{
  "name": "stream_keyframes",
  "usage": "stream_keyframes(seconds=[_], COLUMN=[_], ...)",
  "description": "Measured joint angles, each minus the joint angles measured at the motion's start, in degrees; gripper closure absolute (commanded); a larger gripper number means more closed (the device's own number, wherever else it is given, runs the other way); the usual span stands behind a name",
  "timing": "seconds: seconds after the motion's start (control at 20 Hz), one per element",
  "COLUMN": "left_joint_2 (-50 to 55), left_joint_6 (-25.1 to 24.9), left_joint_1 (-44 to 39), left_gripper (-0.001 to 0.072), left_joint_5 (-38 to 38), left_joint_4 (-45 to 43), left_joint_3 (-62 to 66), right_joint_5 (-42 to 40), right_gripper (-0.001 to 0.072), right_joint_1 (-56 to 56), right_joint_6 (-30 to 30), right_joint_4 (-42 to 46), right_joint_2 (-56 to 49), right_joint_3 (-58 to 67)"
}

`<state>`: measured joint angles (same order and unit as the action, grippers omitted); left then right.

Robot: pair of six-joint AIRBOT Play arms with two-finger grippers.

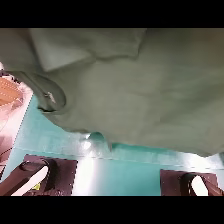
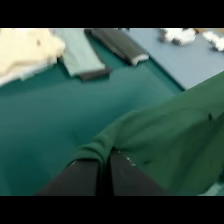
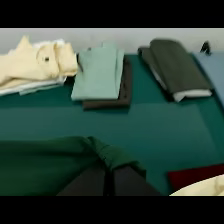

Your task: Fold the shirts.

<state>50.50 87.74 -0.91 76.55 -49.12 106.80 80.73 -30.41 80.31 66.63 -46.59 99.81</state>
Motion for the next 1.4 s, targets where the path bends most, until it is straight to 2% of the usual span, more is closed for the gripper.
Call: stream_keyframes(seconds=[0.2, 0.4, 0.65, 0.9, 1.0, 1.15, 1.25, 1.4], left_joint_2=[7.41, 20.41, 33.94, 39.69, 41.35, 43.32, 43.98, 44.46], left_joint_6=[-1.05, -7.39, -11.78, -14.47, -16.09, -16.52, -15.52, -10.99], left_joint_1=[-1.36, -6.91, -9.94, -10.51, -10.62, -10.71, -10.69, -9.46], left_gripper=[0.0680, 0.0680, 0.0680, 0.0680, 0.0680, 0.0680, 0.0680, 0.0680], left_joint_5=[-7.63, -20.41, -35.39, -47.93, -49.35, -46.36, -43.47, -39.34], left_joint_4=[0.83, 1.90, 2.10, -1.14, -3.26, -8.46, -12.52, -18.60], left_joint_3=[-11.74, -18.38, -20.37, -20.72, -20.74, -20.87, -20.96, -21.00], right_joint_5=[-3.74, -11.52, -18.40, -18.88, -16.39, -10.88, -6.78, -0.81], right_gripper=[0.0692, 0.0692, 0.0692, 0.0692, 0.0692, 0.0692, 0.0692, 0.0692], right_joint_1=[3.37, 10.21, 15.93, 16.85, 16.98, 17.03, 17.05, 17.25], right_joint_6=[-3.06, -5.03, -5.01, -4.26, -3.85, -3.45, -3.30, -3.08], right_joint_4=[-3.23, -4.39, -4.94, -4.26, -4.02, -3.43, -2.01, 1.49], right_joint_2=[-14.14, -29.90, -46.36, -56.02, -57.90, -59.14, -59.47, -59.65], right_joint_3=[-8.17, -10.75, -3.89, 5.88, 8.04, 9.53, 9.97, 10.19])
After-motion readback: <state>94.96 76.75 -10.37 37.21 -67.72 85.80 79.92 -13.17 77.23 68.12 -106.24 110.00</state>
